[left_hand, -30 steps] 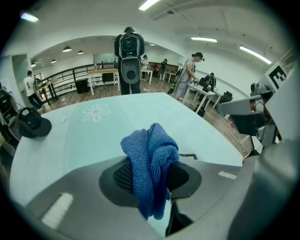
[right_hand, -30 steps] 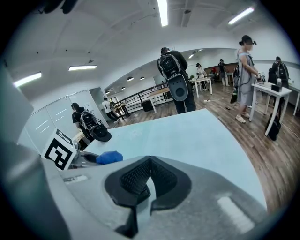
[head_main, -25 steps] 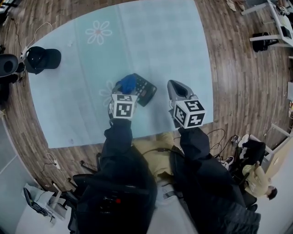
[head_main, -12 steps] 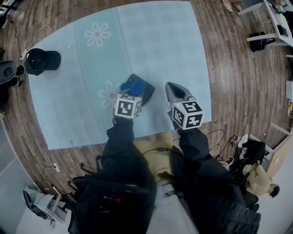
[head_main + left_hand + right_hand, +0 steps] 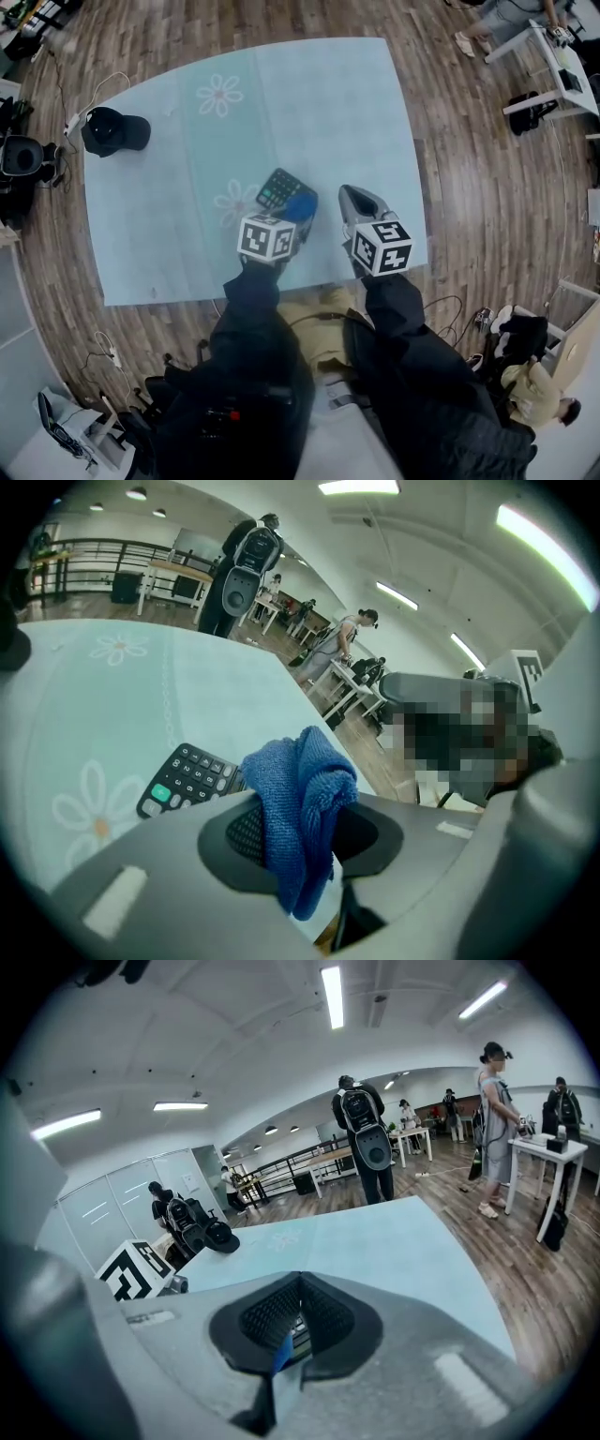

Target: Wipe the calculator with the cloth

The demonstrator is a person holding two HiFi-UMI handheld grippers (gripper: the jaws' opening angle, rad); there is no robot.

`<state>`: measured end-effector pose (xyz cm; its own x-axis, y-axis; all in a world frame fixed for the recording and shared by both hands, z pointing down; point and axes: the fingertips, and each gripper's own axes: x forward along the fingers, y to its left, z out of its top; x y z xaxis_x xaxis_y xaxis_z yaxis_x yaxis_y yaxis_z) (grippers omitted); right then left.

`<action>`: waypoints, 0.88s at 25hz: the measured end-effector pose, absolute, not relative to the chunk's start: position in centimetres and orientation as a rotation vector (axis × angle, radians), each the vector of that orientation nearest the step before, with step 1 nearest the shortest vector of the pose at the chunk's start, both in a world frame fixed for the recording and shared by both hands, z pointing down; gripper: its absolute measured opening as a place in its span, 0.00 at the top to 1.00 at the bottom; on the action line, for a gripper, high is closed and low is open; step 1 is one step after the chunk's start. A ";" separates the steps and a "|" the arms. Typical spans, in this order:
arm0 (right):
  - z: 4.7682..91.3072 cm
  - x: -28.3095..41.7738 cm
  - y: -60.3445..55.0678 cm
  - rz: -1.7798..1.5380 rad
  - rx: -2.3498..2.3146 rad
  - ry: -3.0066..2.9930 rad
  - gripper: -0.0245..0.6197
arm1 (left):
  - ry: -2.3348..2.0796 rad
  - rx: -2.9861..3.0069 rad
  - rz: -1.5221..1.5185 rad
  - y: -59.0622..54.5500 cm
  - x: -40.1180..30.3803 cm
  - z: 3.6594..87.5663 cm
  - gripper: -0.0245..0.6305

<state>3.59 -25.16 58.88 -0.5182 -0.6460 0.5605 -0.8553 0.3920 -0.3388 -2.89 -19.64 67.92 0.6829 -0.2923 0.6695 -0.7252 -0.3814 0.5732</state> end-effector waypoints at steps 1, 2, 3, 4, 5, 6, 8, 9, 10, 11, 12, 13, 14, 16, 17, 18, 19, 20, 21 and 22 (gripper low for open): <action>58.3 3.6 -25.0 0.859 1.305 -2.326 0.97 | -0.807 1.978 0.572 -19.8 -3.0 66.9 0.77; 57.7 3.5 -25.0 0.852 1.305 -2.336 0.97 | -0.825 1.996 0.553 -20.0 -3.1 65.7 0.77; 57.1 3.4 -25.1 0.839 1.305 -2.349 0.97 | -0.840 2.019 0.528 -20.4 -3.1 64.5 0.77; 56.4 3.1 -25.3 0.819 1.304 -2.364 0.97 | -0.857 2.044 0.498 -20.9 -3.2 63.3 0.77; 55.6 2.8 -25.6 0.794 1.303 -2.383 0.97 | -0.876 2.070 0.471 -21.5 -3.4 62.1 0.77; 54.8 2.5 -25.9 0.768 1.304 -2.405 0.97 | -0.899 2.095 0.448 -22.1 -3.6 60.8 0.77; 52.9 2.1 -26.4 0.725 1.312 -2.448 0.97 | -0.948 2.142 0.411 -23.1 -4.0 58.3 0.77; 51.9 1.9 -26.7 0.706 1.319 -2.469 0.97 | -0.973 2.165 0.392 -23.5 -4.3 56.9 0.77; 50.8 1.7 -27.0 0.687 1.330 -2.490 0.97 | -1.000 2.187 0.371 -23.9 -4.5 55.5 0.77; 49.6 1.5 -27.3 0.666 1.342 -2.513 0.97 | -1.028 2.209 0.352 -24.4 -4.9 54.2 0.77; 48.4 1.4 -27.6 0.645 1.354 -2.537 0.97 | -1.057 2.232 0.334 -24.9 -5.2 52.8 0.77; 47.2 1.1 -27.9 0.624 1.366 -2.563 0.97 | -1.087 2.255 0.316 -25.3 -5.5 51.4 0.77; 45.9 0.9 -28.1 0.602 1.375 -2.589 0.97 | -1.118 2.277 0.297 -25.6 -5.8 50.0 0.77; 43.5 0.5 -28.3 0.551 1.388 -2.640 0.97 | -1.180 2.316 0.248 -26.0 -6.4 47.3 0.77; 42.3 0.2 -28.4 0.520 1.393 -2.663 0.97 | -1.214 2.335 0.223 -26.2 -6.7 45.9 0.77; 41.2 0.0 -28.5 0.486 1.397 -2.684 0.97 | -1.250 2.352 0.201 -26.4 -7.0 44.7 0.77; 40.1 -0.2 -28.6 0.451 1.402 -2.704 0.97 | -1.289 2.368 0.184 -26.6 -7.4 43.5 0.77; 39.0 -0.4 -28.7 0.418 1.408 -2.723 0.97 | -1.328 2.382 0.172 -26.7 -7.7 42.5 0.77; 38.1 -0.6 -28.8 0.388 1.415 -2.741 0.97 | -1.365 2.396 0.160 -26.8 -8.0 41.5 0.77; 37.2 -0.7 -28.9 0.362 1.423 -2.757 0.97 | -1.398 2.409 0.145 -26.9 -8.2 40.5 0.77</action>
